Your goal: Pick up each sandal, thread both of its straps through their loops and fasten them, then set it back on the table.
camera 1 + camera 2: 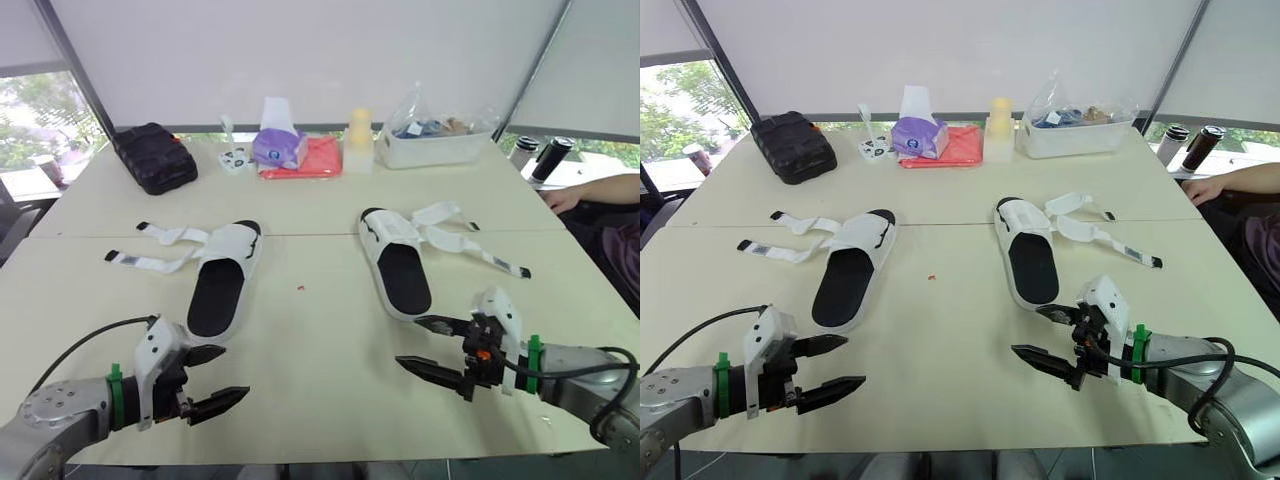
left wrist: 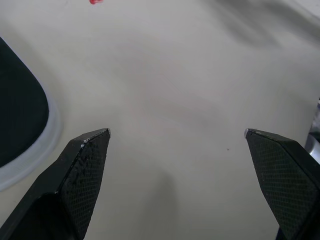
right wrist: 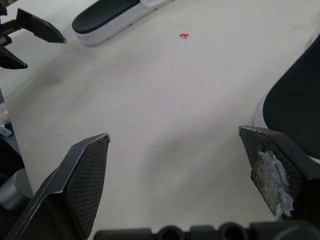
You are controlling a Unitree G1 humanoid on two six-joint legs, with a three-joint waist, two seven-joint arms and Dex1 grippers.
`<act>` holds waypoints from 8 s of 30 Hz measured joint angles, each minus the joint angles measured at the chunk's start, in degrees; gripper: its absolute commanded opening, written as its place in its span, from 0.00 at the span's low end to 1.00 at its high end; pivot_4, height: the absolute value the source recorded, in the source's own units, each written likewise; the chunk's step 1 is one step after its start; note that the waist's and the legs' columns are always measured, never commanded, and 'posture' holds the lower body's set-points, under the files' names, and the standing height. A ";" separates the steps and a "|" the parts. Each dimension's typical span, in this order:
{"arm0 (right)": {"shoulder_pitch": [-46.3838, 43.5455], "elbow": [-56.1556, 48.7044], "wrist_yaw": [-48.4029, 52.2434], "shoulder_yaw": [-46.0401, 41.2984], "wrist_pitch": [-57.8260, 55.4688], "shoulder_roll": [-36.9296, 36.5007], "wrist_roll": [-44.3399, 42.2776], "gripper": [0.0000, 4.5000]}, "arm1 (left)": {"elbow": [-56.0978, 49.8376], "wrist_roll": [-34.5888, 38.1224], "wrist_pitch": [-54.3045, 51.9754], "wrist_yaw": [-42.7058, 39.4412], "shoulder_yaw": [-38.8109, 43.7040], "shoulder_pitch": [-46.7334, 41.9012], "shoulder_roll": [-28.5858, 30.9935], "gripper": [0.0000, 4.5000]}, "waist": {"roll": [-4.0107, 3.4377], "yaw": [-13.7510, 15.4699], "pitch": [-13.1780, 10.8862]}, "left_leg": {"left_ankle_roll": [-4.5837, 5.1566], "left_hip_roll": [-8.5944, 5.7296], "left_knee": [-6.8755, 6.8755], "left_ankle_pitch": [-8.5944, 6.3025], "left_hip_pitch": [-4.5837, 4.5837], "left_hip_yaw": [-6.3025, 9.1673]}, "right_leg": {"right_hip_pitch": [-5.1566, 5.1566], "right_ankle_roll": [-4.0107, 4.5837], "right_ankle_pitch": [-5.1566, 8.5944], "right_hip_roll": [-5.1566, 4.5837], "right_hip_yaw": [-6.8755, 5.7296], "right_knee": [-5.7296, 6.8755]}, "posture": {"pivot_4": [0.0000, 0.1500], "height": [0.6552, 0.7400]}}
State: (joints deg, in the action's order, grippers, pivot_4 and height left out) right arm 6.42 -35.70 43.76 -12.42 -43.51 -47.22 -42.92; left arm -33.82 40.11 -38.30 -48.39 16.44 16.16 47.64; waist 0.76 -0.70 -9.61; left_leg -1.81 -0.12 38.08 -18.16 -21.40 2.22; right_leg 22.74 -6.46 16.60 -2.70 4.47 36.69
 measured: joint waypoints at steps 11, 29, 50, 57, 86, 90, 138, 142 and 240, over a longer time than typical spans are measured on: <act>-1.24 -0.65 -4.44 1.63 0.04 1.28 1.42 0.99 | 1.88 0.08 -0.32 -0.20 -0.11 -3.23 -0.29 0.99 | 0.00 -0.17 0.00 | 0.00 -0.01 0.04 0.00 0.00 0.01 | 0.02 -0.01 0.00 -0.01 0.01 0.09 | 1.00 1.00; -5.10 1.26 -9.17 3.22 1.60 6.80 4.54 0.99 | 2.54 0.42 -2.17 0.74 0.03 -4.47 -0.76 0.99 | 0.00 -0.20 0.00 | -0.01 -0.02 0.05 0.00 0.01 0.01 | 0.09 0.01 0.00 -0.01 0.02 0.25 | 1.00 1.00; -29.51 38.41 -18.33 22.90 43.89 2.90 55.81 0.99 | 9.13 11.51 -13.97 -9.73 -5.24 -35.87 9.22 0.99 | 0.08 -1.78 -0.05 | -0.13 -0.07 0.09 0.09 -0.21 -0.22 | 0.55 0.01 0.01 0.04 0.16 0.58 | 1.00 1.00; -41.82 55.44 -24.28 27.81 50.22 10.22 64.40 0.99 | 10.28 10.75 -13.73 -7.80 -5.48 -33.24 7.13 0.99 | 0.07 -3.14 -0.06 | -0.23 -0.04 0.07 0.15 -0.16 -0.21 | 0.60 0.02 0.01 0.06 0.21 0.68 | 1.00 1.00; -59.78 78.09 -54.27 43.11 97.39 -0.75 92.60 0.01 | 12.55 5.33 -9.68 -5.34 -5.54 -25.08 3.85 1.00 | -0.01 -3.21 -0.11 | -0.68 -0.17 0.07 0.40 -0.68 -0.20 | 1.09 0.01 0.00 -0.08 0.20 0.72 | 1.00 1.00; -57.38 69.39 -55.92 43.02 113.42 -7.20 94.56 0.01 | 13.89 4.69 -9.65 -5.70 -6.05 -26.02 3.95 1.00 | -0.01 -3.58 -0.10 | -0.79 -0.15 0.10 0.46 -0.96 -0.29 | 1.52 0.01 0.00 0.03 0.28 0.93 | 1.00 1.00; -77.48 92.17 -92.50 70.52 115.17 15.75 128.69 0.80 | 13.35 1.03 -8.32 -4.88 -12.89 -28.27 -1.57 1.00 | 0.06 -4.99 -0.07 | -1.04 -0.15 0.81 0.64 -0.91 -0.21 | 1.57 0.05 0.00 0.14 0.33 1.84 | 1.00 1.00; -77.69 91.10 -94.45 70.32 114.71 12.70 126.90 0.99 | 15.73 -1.03 -6.40 -5.09 -13.31 -30.23 -1.84 1.00 | 0.06 -4.73 -0.07 | -1.04 -0.23 0.83 0.64 -0.91 -0.18 | 1.54 0.05 0.00 0.13 0.30 1.84 | 1.00 1.00; -73.03 112.46 -41.77 44.03 79.24 25.12 83.32 0.01 | 37.53 -29.51 25.50 -17.56 -26.42 -38.95 -11.71 0.00 | -0.05 -3.68 -0.01 | -0.30 -0.13 1.02 0.23 -0.60 -0.08 | 0.91 -0.03 -0.04 0.03 0.13 1.52 | 1.00 1.00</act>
State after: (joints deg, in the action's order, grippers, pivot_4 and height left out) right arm -66.61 76.76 1.99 31.61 35.73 -22.10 40.40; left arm 3.71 10.60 -12.80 -65.95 -9.98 -22.80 35.93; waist 0.71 -4.38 -9.62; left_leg -2.11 -0.26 39.10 -17.93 -22.00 2.14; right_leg 23.66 -6.49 16.56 -2.67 4.59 38.20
